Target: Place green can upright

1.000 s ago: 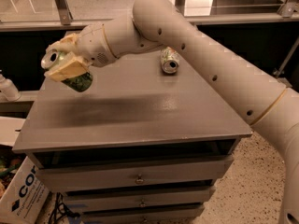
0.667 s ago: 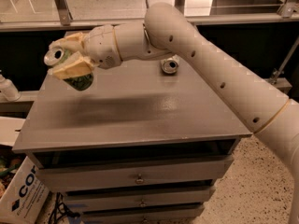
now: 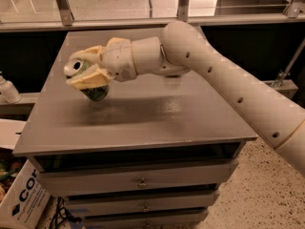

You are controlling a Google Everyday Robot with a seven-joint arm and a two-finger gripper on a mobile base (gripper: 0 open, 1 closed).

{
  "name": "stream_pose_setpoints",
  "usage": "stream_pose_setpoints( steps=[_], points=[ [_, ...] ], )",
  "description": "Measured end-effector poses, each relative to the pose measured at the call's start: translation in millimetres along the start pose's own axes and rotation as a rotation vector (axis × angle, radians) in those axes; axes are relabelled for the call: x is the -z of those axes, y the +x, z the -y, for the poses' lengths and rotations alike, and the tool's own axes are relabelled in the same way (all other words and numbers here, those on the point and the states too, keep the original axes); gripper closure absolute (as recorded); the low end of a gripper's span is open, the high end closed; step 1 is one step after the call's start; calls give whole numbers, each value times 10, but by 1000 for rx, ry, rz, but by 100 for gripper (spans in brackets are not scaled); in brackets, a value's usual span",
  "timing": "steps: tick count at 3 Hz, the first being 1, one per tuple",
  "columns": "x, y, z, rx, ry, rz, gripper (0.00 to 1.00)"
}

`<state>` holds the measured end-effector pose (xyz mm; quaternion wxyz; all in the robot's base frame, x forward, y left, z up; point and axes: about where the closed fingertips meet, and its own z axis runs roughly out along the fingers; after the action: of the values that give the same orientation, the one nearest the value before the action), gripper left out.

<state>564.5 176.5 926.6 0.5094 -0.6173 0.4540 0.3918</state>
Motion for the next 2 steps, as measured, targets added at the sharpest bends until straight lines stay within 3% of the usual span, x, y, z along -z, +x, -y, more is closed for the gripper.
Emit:
stream_pose_setpoints(
  steps=[2],
  points=[
    [105,364,-50,-73,35,-82,100]
  ],
)
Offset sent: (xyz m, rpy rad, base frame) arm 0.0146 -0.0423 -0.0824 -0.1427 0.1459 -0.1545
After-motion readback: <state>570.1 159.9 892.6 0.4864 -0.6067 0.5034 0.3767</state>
